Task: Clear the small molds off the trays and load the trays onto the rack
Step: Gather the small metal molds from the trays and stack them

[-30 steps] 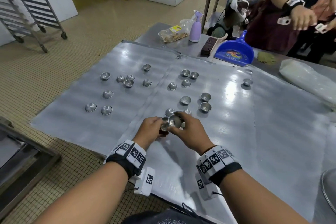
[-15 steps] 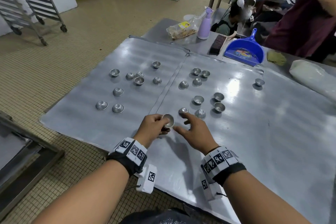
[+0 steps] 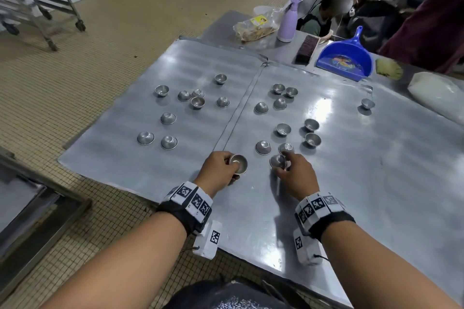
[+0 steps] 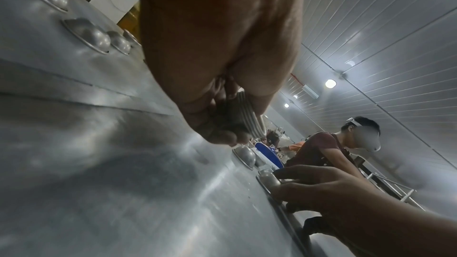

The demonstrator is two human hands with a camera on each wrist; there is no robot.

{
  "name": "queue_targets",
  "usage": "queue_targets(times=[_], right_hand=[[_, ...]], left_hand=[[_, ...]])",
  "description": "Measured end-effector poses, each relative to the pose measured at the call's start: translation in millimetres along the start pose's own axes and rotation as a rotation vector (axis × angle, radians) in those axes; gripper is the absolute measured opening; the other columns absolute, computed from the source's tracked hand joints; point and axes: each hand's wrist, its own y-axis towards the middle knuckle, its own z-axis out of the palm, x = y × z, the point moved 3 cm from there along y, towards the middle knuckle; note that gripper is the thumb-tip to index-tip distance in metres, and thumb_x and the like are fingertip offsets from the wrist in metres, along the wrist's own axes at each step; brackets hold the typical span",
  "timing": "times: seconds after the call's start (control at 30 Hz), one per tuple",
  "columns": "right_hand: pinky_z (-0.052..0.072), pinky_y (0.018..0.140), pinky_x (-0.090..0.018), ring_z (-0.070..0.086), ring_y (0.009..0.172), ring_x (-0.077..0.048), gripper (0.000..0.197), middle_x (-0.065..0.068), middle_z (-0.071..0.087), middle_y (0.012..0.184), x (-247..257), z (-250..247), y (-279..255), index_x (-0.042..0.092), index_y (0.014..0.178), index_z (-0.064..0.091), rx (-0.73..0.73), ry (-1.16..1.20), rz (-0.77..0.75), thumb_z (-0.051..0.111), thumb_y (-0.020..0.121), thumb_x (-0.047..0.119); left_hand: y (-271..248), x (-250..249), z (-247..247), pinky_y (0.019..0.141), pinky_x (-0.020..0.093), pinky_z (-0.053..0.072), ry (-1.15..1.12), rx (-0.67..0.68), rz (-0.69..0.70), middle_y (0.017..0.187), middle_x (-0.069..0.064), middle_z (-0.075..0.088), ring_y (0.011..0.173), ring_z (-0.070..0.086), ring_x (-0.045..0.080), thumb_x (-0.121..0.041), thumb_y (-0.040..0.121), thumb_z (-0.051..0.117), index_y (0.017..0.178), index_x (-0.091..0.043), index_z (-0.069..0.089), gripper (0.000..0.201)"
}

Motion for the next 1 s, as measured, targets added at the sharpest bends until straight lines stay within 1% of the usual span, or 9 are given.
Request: queue_targets(times=[0.17, 0.3, 0.4, 0.5, 0.57, 0.73, 0.87, 0.93, 1.0], right_hand=[[0.038, 0.076, -0.029, 0.059, 0.097, -0.028, 0.032, -0.005, 0.058, 0.110, 1, 4, 4, 0.026, 0.112, 0.058, 0.001, -0.019, -0.014, 0.067, 0.082, 0.025], [0.039, 0.072, -0.029, 0.059, 0.084, -0.022, 0.022, 0.006, 0.060, 0.091, 3, 0, 1, 0.031, 0.096, 0.051, -0.023, 0.033, 0.006, 0.065, 0.080, 0.024], [0.040, 0.073, -0.029, 0.059, 0.086, -0.019, 0.030, 0.010, 0.061, 0.092, 1, -1, -1, 0.032, 0.106, 0.050, -0.025, 0.107, -0.007, 0.065, 0.080, 0.025], [0.043, 0.080, -0.031, 0.059, 0.098, -0.023, 0.050, 0.001, 0.057, 0.111, -4, -3, 3, 0.031, 0.123, 0.049, -0.013, 0.092, -0.040, 0.069, 0.078, 0.031], [0.045, 0.084, -0.033, 0.058, 0.101, -0.028, 0.054, -0.003, 0.050, 0.114, -8, -6, 4, 0.029, 0.129, 0.052, 0.019, 0.044, -0.032, 0.070, 0.078, 0.030], [0.048, 0.080, -0.033, 0.058, 0.091, -0.026, 0.041, 0.000, 0.049, 0.104, -15, -15, 0, 0.028, 0.113, 0.053, 0.001, 0.076, -0.070, 0.066, 0.075, 0.021], [0.042, 0.074, -0.030, 0.057, 0.088, -0.021, 0.033, 0.003, 0.048, 0.098, -17, -17, -6, 0.029, 0.097, 0.049, 0.028, 0.093, -0.093, 0.073, 0.073, 0.027], [0.041, 0.076, -0.030, 0.056, 0.090, -0.019, 0.033, 0.004, 0.051, 0.100, -16, -20, -11, 0.029, 0.098, 0.051, 0.026, 0.118, -0.109, 0.072, 0.073, 0.032], [0.043, 0.080, -0.030, 0.057, 0.097, -0.019, 0.041, 0.003, 0.055, 0.107, -17, -21, -13, 0.027, 0.109, 0.054, 0.049, 0.133, -0.135, 0.073, 0.073, 0.035]], left_hand=[[3, -5, 2, 0.059, 0.032, 0.053, 0.002, 0.015, -0.008, 0.080, 0.012, 0.072, 0.061, 0.070, 0.021, -0.007, 0.087, 0.060, 0.097, -0.007, 0.072, 0.015], [4, -9, 6, 0.059, 0.032, 0.052, -0.003, 0.005, -0.011, 0.079, 0.011, 0.072, 0.061, 0.071, 0.021, -0.008, 0.087, 0.060, 0.096, -0.009, 0.072, 0.015], [5, -13, 11, 0.060, 0.033, 0.052, 0.002, -0.002, -0.005, 0.077, 0.010, 0.071, 0.059, 0.070, 0.021, -0.007, 0.087, 0.059, 0.094, -0.008, 0.072, 0.015], [6, -17, 16, 0.059, 0.033, 0.050, -0.002, 0.000, 0.005, 0.076, 0.011, 0.069, 0.058, 0.069, 0.020, -0.006, 0.087, 0.059, 0.092, -0.008, 0.072, 0.014], [7, -19, 19, 0.059, 0.033, 0.052, 0.008, -0.014, 0.010, 0.076, 0.011, 0.070, 0.059, 0.070, 0.020, -0.006, 0.087, 0.059, 0.091, -0.008, 0.072, 0.014], [7, -25, 29, 0.058, 0.032, 0.052, 0.033, -0.015, 0.026, 0.072, 0.008, 0.068, 0.060, 0.070, 0.021, -0.004, 0.087, 0.059, 0.086, -0.009, 0.069, 0.012], [6, -24, 37, 0.055, 0.029, 0.049, 0.033, -0.019, 0.026, 0.068, 0.007, 0.066, 0.054, 0.066, 0.018, -0.002, 0.087, 0.058, 0.083, -0.008, 0.068, 0.012], [5, -22, 40, 0.053, 0.028, 0.048, 0.034, -0.018, 0.025, 0.068, 0.009, 0.066, 0.052, 0.065, 0.017, -0.002, 0.087, 0.058, 0.084, -0.006, 0.069, 0.011], [5, -19, 43, 0.052, 0.028, 0.047, 0.022, -0.009, 0.018, 0.069, 0.012, 0.066, 0.052, 0.064, 0.019, -0.001, 0.086, 0.058, 0.085, -0.003, 0.069, 0.011]])
